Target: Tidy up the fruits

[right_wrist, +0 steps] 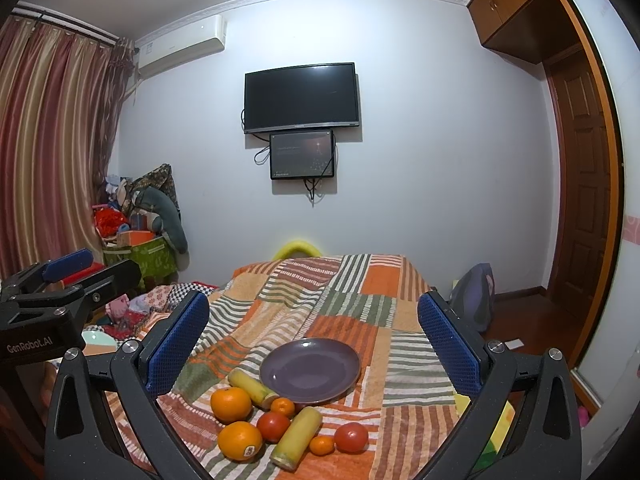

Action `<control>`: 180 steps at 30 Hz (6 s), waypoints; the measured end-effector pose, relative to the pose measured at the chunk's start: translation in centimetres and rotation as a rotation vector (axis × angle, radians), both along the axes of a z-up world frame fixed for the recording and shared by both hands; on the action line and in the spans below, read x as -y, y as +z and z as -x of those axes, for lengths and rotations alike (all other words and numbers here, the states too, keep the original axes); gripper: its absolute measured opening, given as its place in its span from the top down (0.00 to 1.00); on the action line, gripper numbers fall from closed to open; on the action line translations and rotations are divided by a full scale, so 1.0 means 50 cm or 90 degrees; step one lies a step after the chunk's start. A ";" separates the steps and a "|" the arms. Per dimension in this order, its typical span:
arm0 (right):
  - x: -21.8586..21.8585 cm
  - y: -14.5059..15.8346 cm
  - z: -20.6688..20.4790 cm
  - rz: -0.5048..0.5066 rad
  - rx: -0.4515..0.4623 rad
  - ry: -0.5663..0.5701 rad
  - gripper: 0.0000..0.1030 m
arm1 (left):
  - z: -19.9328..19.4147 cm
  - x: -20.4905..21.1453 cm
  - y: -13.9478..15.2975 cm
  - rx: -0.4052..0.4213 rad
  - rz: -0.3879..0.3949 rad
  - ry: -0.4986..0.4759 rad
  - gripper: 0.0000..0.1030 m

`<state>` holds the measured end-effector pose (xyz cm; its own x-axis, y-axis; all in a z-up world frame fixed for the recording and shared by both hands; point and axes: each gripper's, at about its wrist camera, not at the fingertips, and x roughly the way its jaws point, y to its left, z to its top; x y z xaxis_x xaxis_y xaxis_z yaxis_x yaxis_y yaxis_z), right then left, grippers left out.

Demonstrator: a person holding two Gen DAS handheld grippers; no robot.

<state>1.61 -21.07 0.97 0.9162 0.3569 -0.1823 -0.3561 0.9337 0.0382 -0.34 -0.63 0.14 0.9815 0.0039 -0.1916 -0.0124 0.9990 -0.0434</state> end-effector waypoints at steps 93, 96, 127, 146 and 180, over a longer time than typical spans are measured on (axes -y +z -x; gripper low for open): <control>0.064 -0.306 -0.235 0.098 -0.421 0.023 0.49 | -0.321 -0.098 -0.362 -0.456 0.013 -0.042 0.31; 0.054 -0.321 -0.243 0.096 -0.440 0.030 0.49 | -0.333 -0.096 -0.383 -0.475 0.019 -0.047 0.28; 0.036 -0.360 -0.259 0.057 -0.495 0.090 0.59 | -0.373 -0.093 -0.454 -0.560 0.067 -0.067 0.32; 0.029 -0.233 -0.320 0.063 -0.345 0.093 0.59 | -0.379 -0.096 -0.292 -0.431 0.022 -0.050 0.32; -0.093 -0.274 -0.540 0.103 -0.328 0.114 0.59 | -0.643 -0.071 -0.322 -0.437 0.005 -0.069 0.32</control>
